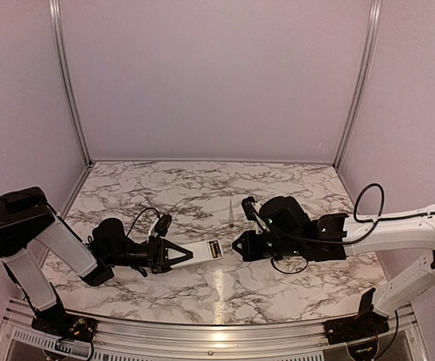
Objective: Unload the batteries from the remote control
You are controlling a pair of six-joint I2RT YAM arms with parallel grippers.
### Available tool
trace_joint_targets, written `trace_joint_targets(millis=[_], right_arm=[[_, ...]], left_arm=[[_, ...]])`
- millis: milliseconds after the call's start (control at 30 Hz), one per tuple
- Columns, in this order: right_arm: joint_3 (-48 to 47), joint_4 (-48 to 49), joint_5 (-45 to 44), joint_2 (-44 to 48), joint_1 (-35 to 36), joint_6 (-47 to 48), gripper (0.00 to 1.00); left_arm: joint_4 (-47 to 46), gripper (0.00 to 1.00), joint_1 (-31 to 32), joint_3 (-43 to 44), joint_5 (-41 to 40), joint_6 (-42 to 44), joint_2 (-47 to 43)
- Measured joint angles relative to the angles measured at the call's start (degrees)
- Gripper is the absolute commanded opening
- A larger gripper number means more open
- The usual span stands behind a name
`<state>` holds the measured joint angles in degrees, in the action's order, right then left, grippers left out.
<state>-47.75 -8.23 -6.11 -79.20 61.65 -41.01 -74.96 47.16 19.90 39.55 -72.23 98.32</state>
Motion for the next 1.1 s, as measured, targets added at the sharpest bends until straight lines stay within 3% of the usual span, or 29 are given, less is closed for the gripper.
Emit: trace_joint_targets(millis=[267,600,800,1100], right_arm=[[0.0,-3.04,-1.55,4.42,-1.6,0.81,0.07],[4.26,-5.97,-6.08,11.96,-8.61,1.01,0.07],[2.47,-14.27,-15.06,8.0,-10.12,0.76,0.06],[-10.88,-33.4,-29.68,-6.54,-10.16,-2.34,0.07]], left_arm=[[-0.24,0.0,-0.02,-0.17,-1.01,2.16,-1.62],[-0.2,0.0,-0.55,-1.44,-1.46,3.61,-4.28],[3.06,0.0,-0.76,-1.77,-3.13,6.97,-10.1],[19.08,0.0,-1.09,-1.79,-9.18,15.26,-21.66]])
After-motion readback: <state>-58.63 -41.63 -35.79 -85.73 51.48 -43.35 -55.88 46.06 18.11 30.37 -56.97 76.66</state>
